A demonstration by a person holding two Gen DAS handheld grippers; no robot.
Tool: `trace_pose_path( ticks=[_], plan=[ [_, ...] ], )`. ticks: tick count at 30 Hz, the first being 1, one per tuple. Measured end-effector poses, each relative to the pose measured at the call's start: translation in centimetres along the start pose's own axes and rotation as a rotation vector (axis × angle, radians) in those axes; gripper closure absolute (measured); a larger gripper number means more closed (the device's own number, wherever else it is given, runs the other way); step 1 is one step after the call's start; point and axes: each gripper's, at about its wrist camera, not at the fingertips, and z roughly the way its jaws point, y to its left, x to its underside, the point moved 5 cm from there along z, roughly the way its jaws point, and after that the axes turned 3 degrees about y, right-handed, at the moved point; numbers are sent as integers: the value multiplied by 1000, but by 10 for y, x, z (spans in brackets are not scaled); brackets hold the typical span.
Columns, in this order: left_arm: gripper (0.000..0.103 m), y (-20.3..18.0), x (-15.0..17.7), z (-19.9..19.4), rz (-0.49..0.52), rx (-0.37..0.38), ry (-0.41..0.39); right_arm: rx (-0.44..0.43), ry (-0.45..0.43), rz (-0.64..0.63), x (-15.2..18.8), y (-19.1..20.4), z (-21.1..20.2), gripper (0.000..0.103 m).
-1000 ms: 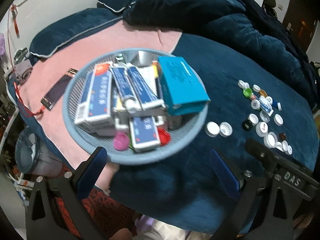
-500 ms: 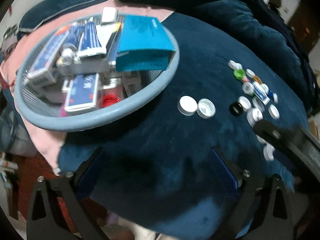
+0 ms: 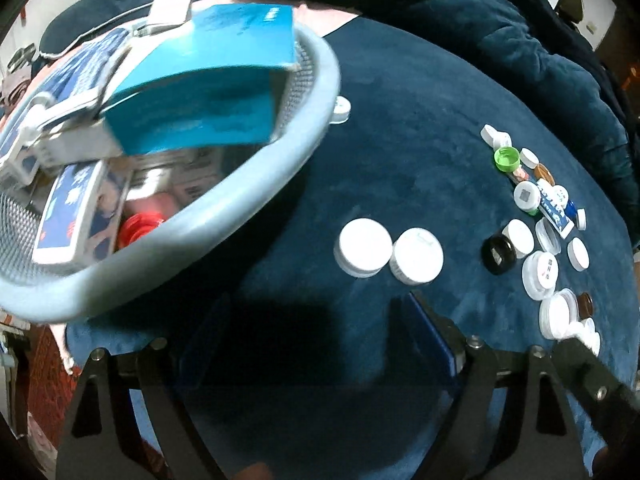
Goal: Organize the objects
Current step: 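Move both grippers back toward the white caps on the bed, then grasp a white cap with the right gripper while the left gripper grasps another white cap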
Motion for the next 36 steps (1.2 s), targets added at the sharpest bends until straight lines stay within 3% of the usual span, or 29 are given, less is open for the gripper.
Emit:
trace_pose_path(
  ticks=[9,10,12,13,14,22,32,34,36],
  plan=[
    [20,-4,-18,15,-36,-9,-33,-12,7,0,0,-7,1,0],
    [25,-4,-19,16,-35,-6,-38,-12,8,-3,0,-7,2,0],
    [47,-6,-20,16,-23,-5,-46,-10,12,-7,0,-7,4,0],
    [67,-6,-20,14,-13,4,-52,-9,13,-7,0,-7,5,0],
    [73,-7,-20,13,-2,11,-53,-7,14,-7,-1,-6,5,0],
    [73,17,-2,-12,42,42,-24,-3,19,-36,-10,16,16,0],
    [73,59,9,-27,65,44,-9,23,82,-268,-17,91,69,2],
    [73,63,10,-28,74,48,-6,28,86,-285,-17,99,79,6],
    [73,66,11,-28,84,54,-1,53,89,-307,-16,104,87,26]
  ],
)
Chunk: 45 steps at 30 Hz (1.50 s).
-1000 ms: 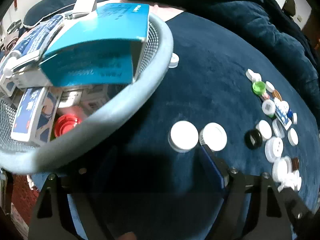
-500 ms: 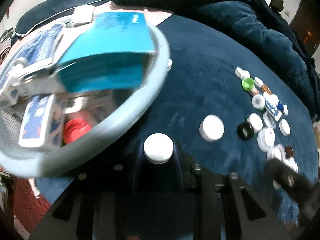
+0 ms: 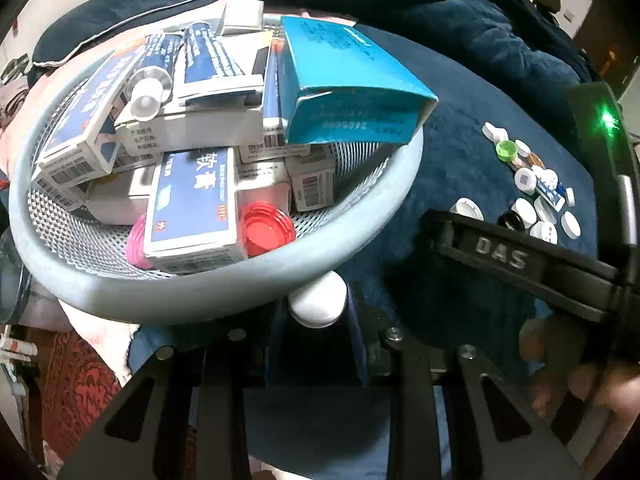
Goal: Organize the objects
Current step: 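Grasp a white cap with the right gripper while the left gripper grasps another white cap, then drop both white caps into the grey basket by opening both grippers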
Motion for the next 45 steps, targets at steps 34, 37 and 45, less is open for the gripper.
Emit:
trace_pose_path(
  ticks=[34,37,45],
  plan=[
    [73,92,-34,-97,-208,97,-146,-327,-155,-64,11,106,-102,73],
    [73,98,-36,-97,-208,87,-153,-344,-137,-61,11,114,-97,73],
    [57,95,-38,-85,-174,83,-144,-367,-85,-9,10,114,-81,63]
  ],
)
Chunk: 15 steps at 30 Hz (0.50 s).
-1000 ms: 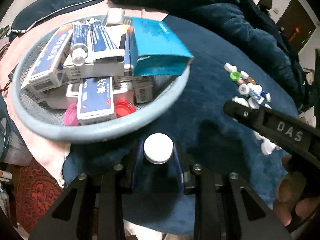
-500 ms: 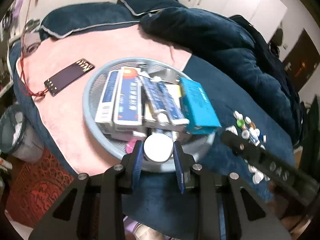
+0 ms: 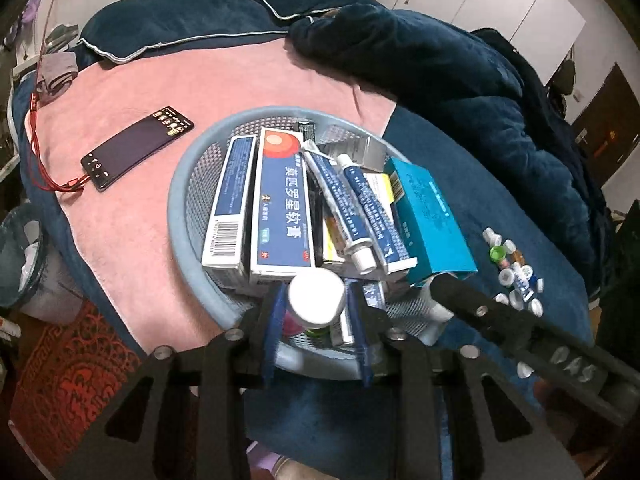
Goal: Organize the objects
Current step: 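Drop both white caps into the grey basket by opening both grippers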
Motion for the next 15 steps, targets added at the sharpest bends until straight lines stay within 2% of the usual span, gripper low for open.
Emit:
trace_pose_path(
  ticks=[1,2,3,4,7,10,15],
  plan=[
    [34,0,1,-1,2,-6,0,-4,0,13,0,-2,-1,56],
    [18,-1,1,-4,3,1,-11,-8,-6,25,0,-4,-2,41],
    [13,-1,1,-8,6,-3,-23,-8,-21,35,0,-6,-6,29],
    [7,-1,1,-10,11,-10,-30,-5,-29,39,-1,-8,-8,22],
    [1,-3,3,-18,39,-74,-52,19,-46,44,-1,-13,-16,15],
    [1,-1,5,-19,49,-125,-46,72,-58,27,0,-18,-22,0],
    [1,4,9,-15,31,-141,-7,165,-62,-15,4,-31,-28,0]
  ],
)
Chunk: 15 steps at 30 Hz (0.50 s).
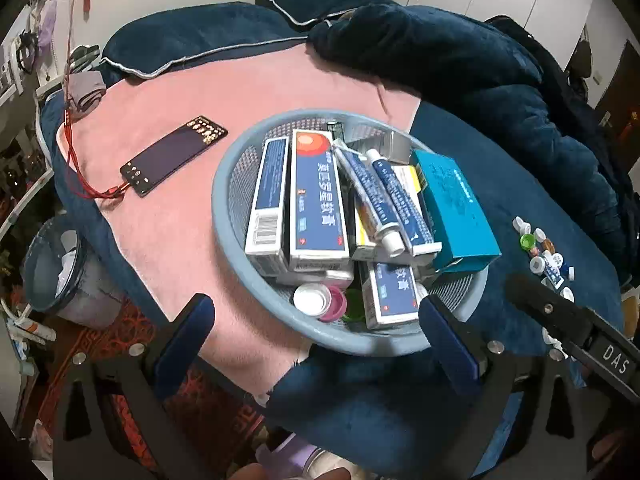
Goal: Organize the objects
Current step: 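Drop both white caps into the grey basket by opening both grippers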
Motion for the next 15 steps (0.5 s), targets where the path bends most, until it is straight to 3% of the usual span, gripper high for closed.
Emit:
trace_pose_path(
  ticks=[15],
  plan=[
    [1,-30,9,-3,69,9,19,70,-13,1,8,-35,-16,0]
  ],
)
